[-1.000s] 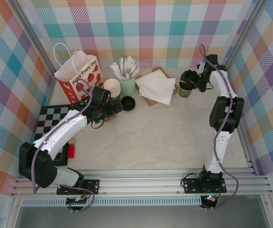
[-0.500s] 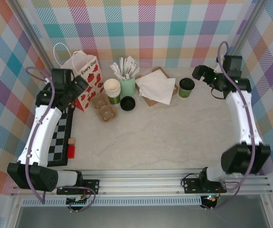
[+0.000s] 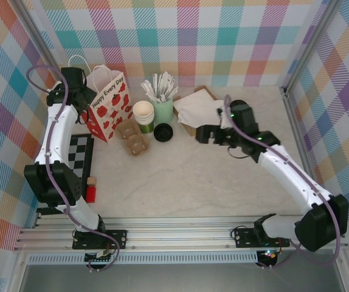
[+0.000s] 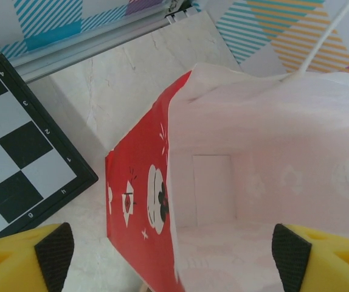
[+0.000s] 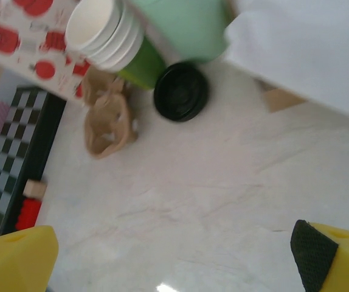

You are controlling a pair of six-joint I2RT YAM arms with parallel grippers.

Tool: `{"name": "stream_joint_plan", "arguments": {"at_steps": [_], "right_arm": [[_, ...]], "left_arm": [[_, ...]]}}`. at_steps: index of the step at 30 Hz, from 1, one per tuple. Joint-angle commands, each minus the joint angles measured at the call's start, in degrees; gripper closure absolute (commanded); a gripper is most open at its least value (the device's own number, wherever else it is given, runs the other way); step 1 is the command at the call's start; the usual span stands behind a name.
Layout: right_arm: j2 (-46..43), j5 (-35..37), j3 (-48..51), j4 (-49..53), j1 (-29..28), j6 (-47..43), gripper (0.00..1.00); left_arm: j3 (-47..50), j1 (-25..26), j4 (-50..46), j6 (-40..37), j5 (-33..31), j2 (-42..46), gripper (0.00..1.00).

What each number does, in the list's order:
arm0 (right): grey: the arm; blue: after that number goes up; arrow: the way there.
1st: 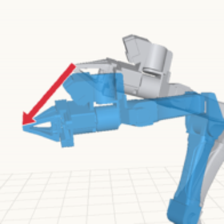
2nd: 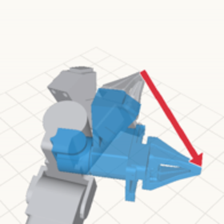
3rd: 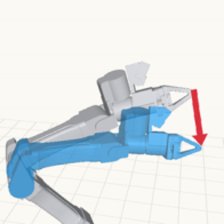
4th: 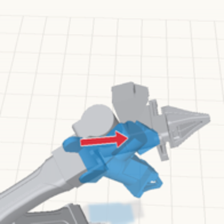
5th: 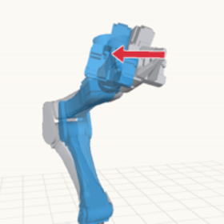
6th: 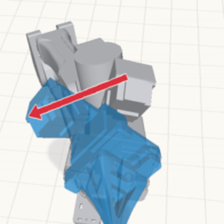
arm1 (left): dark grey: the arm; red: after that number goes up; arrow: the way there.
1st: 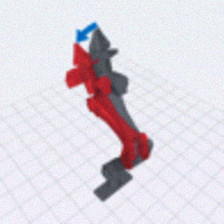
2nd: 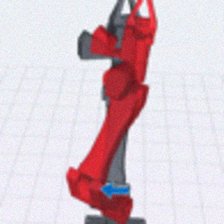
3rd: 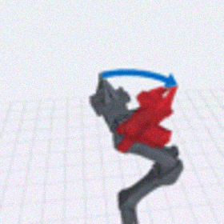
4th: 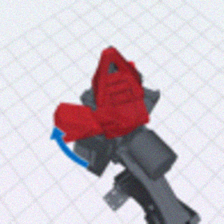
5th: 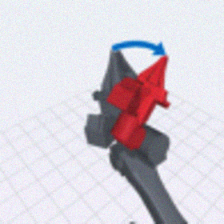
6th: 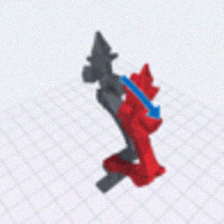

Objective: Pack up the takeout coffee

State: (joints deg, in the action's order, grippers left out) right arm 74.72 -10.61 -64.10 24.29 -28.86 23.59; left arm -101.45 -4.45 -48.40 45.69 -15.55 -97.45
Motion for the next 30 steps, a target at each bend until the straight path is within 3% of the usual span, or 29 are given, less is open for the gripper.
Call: {"name": "stream_joint_plan", "arguments": {"at_steps": [1, 4, 7, 11, 15, 23, 30], "right_arm": [[8.9, 7.7, -1.2, -8.3, -8.4, 8.7, 0.0], [19.4, 11.9, -3.6, -12.6, -15.0, 19.1, 0.03], [30.9, 13.0, -10.4, -16.0, -18.9, 21.5, 0.12], [42.5, 12.7, -20.0, -16.7, -19.6, 25.0, 0.18], [49.6, 14.9, -27.1, -16.1, -20.2, 27.7, 0.22], [58.0, 14.9, -38.4, -12.0, -21.3, 25.8, 0.31], [56.8, 18.5, -38.8, -8.0, -22.2, 21.5, 0.59]], "left_arm": [[-3.0, -1.1, -1.3, -0.8, 0.6, -1.1, 0.19], [-2.4, -1.7, -1.2, -0.8, 0.4, -1.7, 0.21], [-2.3, -2.2, -1.3, -1.1, 1.4, -1.6, 0.15], [-3.5, -2.5, -1.2, -3.6, 3.1, -1.3, 0.0], [-4.2, -2.7, -1.8, -6.2, 3.8, -1.0, 0.0], [-3.4, -3.7, -1.4, -5.7, 3.7, -1.8, 0.0], [-2.5, -4.2, -0.6, -3.5, 3.0, -3.2, 0.0]]}}
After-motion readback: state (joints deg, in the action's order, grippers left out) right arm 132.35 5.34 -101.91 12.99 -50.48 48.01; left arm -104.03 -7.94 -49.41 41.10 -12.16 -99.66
